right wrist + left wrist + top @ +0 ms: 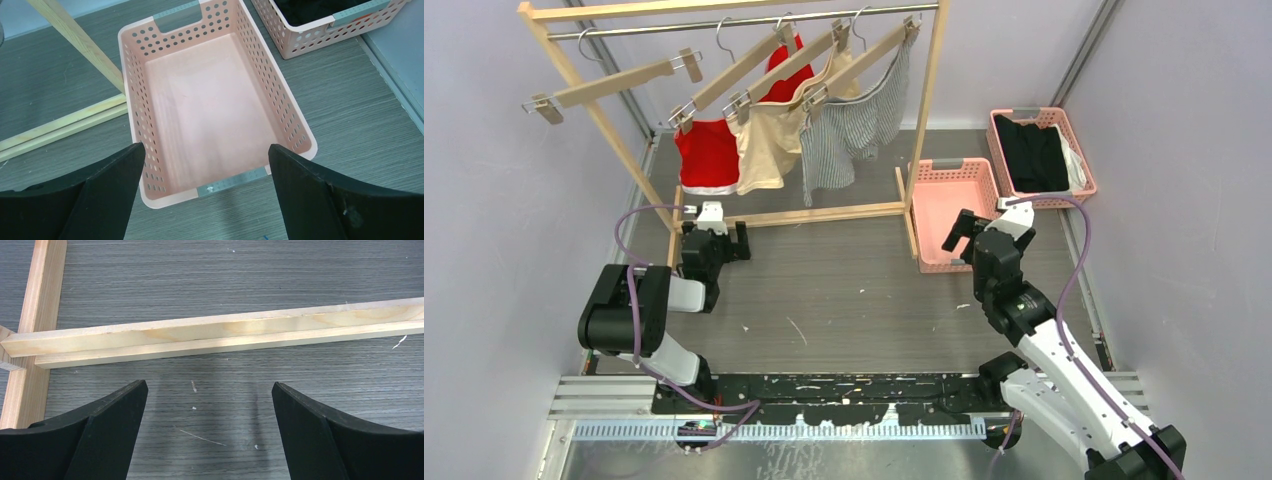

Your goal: Remove the underwear clipped to the hanger

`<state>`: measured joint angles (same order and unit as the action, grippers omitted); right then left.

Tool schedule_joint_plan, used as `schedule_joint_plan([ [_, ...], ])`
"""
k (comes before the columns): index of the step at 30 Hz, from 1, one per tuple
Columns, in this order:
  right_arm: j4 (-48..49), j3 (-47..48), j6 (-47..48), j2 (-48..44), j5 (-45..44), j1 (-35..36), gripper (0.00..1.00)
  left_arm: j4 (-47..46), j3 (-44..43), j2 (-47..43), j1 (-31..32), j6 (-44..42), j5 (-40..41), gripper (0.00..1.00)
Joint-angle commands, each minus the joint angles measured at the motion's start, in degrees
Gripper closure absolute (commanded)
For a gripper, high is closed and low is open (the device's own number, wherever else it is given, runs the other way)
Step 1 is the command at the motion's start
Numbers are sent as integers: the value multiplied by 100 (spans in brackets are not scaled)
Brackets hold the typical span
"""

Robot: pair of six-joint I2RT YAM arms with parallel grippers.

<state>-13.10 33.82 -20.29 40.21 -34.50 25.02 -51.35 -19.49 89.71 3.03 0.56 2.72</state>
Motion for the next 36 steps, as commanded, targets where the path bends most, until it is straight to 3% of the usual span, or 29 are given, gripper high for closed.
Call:
schedule_joint_plan([
  [1,303,202,-27,203,-83,17,0,-139,-144,-155,5,-76,-42,2],
  [9,226,188,-40,179,-5,14,0,849,-62,-1302,198,13,410,2],
  [15,250,65,-56,-36,34,14,0,3928,-1049,-2284,509,433,1113,2],
  [18,268,80,-51,14,170,15,0,4752,-1403,-2422,856,515,940,2],
  [21,299,102,-62,62,221,12,0,5288,-1641,-2559,1486,354,1359,2],
  [24,273,120,-64,30,221,12,0,5910,-1904,-2727,1934,164,942,2],
  [29,278,92,-62,-77,163,13,0,6303,-1902,-3181,2294,717,-229,2],
  [36,291,80,-62,-133,193,13,0,6927,-1832,-4307,2769,1210,-603,2],
])
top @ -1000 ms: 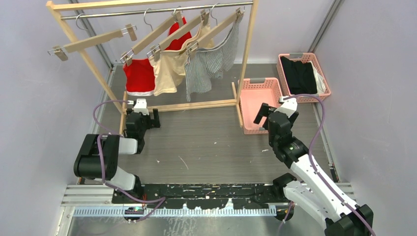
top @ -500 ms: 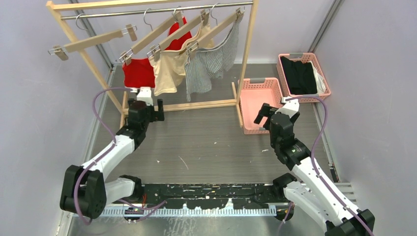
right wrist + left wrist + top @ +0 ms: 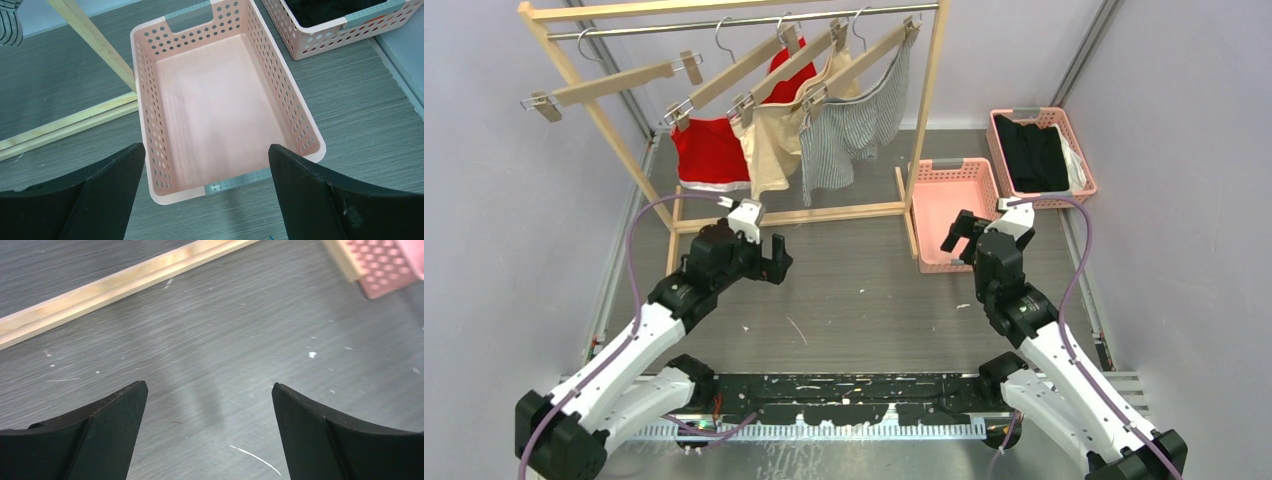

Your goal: Remove the underwear clipped to the hanger

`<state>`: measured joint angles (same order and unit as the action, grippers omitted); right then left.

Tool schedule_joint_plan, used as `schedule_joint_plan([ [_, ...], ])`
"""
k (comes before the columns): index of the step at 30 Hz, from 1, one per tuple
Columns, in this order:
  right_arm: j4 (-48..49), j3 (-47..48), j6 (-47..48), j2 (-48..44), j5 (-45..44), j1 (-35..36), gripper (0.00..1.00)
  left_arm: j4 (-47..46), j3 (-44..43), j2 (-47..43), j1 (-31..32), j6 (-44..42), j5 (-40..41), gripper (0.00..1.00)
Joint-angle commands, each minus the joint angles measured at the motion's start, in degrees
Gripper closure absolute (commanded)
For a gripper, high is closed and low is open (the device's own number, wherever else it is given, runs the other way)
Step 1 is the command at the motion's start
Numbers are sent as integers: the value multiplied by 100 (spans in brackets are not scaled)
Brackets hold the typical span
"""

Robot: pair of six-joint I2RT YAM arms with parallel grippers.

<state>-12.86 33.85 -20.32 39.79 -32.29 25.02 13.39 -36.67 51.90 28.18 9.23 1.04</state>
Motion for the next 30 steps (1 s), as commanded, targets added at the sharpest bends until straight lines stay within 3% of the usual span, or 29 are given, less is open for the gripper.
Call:
schedule_joint_plan([
  [1,293,77,-64,-75,-23,13,0,594,-179,-643,344,362,-470,2],
  [11,327,143,-102,64,45,15,0,1670,-1461,-1144,1172,472,-254,2],
  [21,352,236,-54,89,157,13,0,2549,-3926,-111,1191,-424,-414,2],
  [24,333,207,-32,129,213,12,0,3068,-4974,152,1197,-688,-90,2],
  [30,343,188,-64,210,353,19,0,4166,-7148,1000,1198,-924,1407,2],
])
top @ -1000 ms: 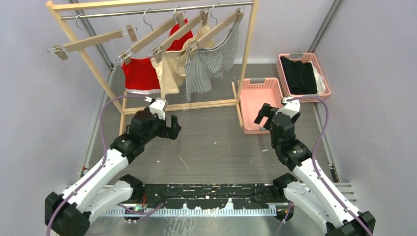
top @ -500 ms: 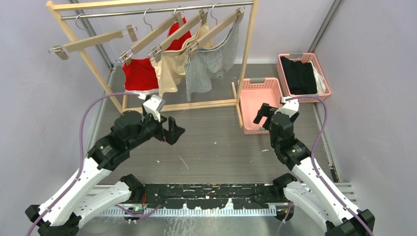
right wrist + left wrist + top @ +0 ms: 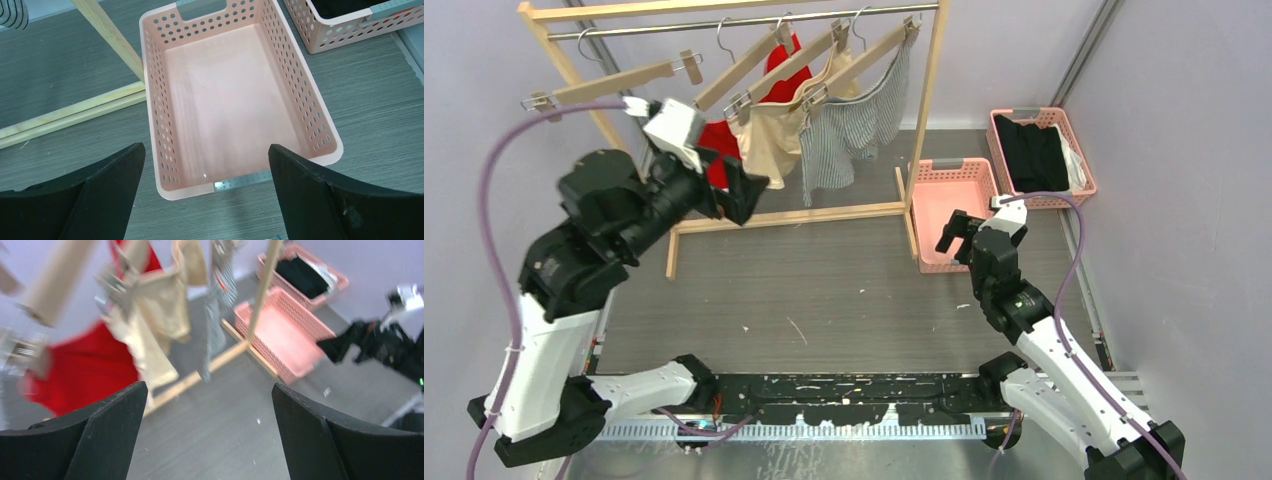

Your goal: Remove the underwear clipped to the hanger

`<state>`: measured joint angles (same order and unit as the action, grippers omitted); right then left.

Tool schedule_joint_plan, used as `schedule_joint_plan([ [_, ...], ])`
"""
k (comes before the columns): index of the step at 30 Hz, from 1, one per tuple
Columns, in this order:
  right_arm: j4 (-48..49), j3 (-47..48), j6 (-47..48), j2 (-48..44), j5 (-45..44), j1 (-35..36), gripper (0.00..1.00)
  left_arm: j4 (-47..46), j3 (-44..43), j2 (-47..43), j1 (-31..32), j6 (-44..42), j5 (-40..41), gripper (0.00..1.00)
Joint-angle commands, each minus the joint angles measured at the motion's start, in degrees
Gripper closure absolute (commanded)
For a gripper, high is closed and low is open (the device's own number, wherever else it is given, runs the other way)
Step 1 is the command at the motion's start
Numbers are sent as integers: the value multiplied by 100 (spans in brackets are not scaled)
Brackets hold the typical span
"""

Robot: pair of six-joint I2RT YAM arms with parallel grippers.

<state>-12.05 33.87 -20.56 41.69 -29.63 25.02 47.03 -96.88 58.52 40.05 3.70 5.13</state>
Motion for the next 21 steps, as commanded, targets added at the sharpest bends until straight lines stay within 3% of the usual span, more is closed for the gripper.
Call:
schedule_joint_plan([
  [1,272,188,-37,38,106,15,0,1025,-1459,506,9,-439,1109,2],
  [9,322,220,-23,137,294,15,0,2479,-3830,2049,-6,-1204,1974,2],
  [14,305,174,-44,138,513,15,0,3338,-5556,3101,-763,-1421,1400,2],
  [21,316,55,-29,157,723,17,0,2816,-5077,3059,-2202,-1024,174,2],
])
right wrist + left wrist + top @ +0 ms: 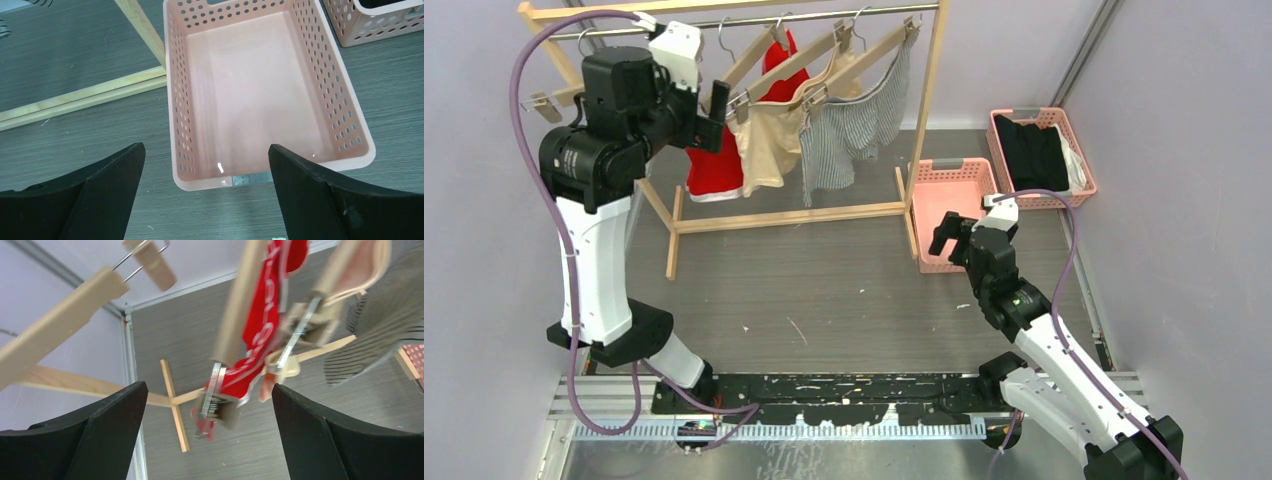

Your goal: Remove the underwear clipped to the hanger

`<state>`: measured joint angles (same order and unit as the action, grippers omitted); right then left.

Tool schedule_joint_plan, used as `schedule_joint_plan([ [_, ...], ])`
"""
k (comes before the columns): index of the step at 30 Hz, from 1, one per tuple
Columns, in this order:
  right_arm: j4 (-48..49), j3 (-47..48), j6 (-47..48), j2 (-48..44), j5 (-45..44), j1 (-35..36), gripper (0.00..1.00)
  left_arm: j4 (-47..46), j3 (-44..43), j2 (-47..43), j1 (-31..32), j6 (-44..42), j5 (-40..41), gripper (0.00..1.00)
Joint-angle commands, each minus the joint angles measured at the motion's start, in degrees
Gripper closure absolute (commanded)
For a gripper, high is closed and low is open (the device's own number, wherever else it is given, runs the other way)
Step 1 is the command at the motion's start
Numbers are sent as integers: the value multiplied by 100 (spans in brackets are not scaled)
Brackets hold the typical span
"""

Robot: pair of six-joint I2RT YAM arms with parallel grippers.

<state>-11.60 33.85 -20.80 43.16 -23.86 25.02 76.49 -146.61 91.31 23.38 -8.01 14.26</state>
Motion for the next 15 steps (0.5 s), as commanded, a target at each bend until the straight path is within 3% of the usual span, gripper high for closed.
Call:
schedule_joint_plan([
  [1,276,56,6,15,183,17,0,-163,-105,-215,-625,189,-818,2],
  [5,407,-27,-22,80,377,17,0,-615,197,-352,-772,309,-1184,2],
  [15,517,-115,-58,351,652,25,2,-1858,1106,-912,-823,482,-1103,3],
])
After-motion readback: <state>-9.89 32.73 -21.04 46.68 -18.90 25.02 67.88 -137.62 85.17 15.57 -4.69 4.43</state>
